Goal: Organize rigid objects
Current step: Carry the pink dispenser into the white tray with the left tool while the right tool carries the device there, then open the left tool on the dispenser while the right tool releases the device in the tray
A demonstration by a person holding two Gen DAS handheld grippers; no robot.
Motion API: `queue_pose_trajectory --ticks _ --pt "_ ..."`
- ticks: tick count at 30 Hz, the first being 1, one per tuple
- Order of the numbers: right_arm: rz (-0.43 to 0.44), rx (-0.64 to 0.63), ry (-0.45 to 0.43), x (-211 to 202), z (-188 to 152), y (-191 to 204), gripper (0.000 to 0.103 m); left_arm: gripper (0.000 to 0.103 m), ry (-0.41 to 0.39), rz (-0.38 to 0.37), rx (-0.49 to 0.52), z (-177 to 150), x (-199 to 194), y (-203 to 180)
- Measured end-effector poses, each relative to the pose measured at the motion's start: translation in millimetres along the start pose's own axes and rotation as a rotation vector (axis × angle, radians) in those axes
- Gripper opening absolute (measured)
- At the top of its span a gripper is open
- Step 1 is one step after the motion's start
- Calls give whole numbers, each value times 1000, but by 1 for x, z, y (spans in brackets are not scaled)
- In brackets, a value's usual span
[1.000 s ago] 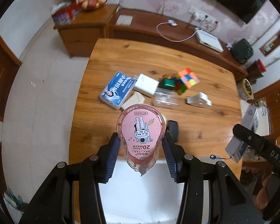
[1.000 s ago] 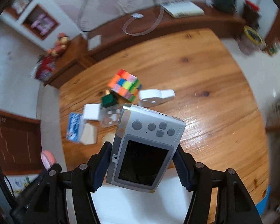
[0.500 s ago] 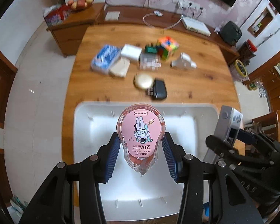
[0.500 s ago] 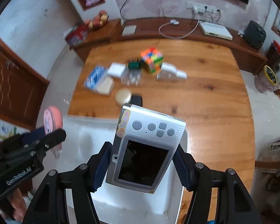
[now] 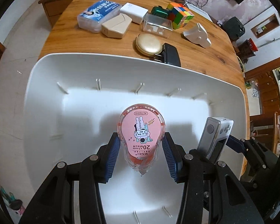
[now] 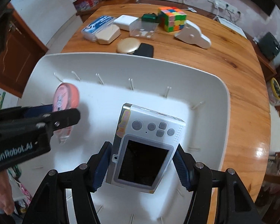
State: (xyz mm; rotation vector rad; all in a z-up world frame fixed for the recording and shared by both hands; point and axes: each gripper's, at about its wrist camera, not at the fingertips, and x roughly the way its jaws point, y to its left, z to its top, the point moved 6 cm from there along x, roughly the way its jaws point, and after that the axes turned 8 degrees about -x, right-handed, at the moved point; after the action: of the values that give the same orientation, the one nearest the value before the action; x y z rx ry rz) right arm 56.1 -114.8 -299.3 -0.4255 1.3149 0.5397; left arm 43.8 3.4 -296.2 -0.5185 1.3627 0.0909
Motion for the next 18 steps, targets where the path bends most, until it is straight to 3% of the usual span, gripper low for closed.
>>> queue_pose_trajectory --ticks 13,18 --pt "-77 -33 34 43 25 -16 65 50 32 35 73 21 32 3" --pt "-61 -42 21 42 28 -16 67 51 53 65 73 18 35 6"
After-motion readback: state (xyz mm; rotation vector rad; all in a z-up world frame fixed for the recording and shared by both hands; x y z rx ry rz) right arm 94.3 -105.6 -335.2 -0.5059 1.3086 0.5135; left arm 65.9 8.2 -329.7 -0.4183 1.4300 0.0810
